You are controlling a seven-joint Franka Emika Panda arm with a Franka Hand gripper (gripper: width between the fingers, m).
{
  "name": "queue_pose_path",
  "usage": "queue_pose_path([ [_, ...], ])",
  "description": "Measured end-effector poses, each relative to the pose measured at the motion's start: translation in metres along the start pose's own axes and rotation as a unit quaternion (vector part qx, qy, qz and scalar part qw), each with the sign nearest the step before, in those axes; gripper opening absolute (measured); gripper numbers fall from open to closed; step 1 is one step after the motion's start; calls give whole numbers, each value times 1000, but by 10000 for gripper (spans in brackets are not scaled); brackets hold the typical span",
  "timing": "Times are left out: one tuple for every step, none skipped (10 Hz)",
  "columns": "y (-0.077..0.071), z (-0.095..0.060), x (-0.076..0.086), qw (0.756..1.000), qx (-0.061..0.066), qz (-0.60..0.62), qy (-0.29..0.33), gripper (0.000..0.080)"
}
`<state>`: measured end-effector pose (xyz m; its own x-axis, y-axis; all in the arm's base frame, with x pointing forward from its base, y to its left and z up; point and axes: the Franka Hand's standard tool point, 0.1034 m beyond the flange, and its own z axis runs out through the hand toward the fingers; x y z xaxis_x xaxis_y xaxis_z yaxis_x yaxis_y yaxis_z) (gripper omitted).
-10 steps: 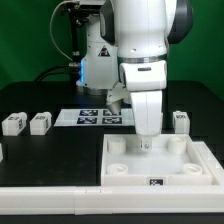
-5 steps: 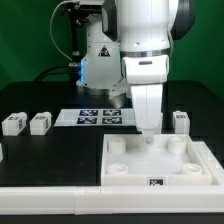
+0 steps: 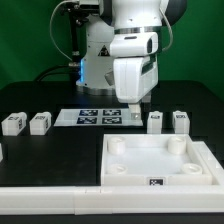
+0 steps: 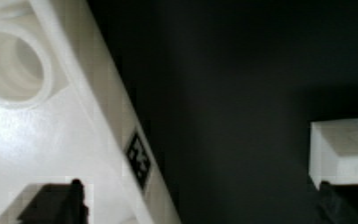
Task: Assemble one leg
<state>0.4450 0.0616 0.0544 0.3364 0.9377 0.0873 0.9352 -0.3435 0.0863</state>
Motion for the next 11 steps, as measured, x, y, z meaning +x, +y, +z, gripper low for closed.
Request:
queue_pose_path([
  [0,0,0,1000,0,19,0,649],
  [0,0,0,997,1,72,0,649],
  [0,0,0,992,1,130,1,649],
  [-1,1,0,983,0,185,3,649],
  [-10,2,-1,958,-2,285,9,649],
  [-21,3,7,933,2,361,9,649],
  [-28,3,20,900,6,435,11,649],
  [-34,3,30,877,12,480,10,649],
  [-41,4,40,832,16,554,11,649],
  [-53,5,57,808,21,588,11,649],
  [-66,9,72,808,25,589,10,649],
])
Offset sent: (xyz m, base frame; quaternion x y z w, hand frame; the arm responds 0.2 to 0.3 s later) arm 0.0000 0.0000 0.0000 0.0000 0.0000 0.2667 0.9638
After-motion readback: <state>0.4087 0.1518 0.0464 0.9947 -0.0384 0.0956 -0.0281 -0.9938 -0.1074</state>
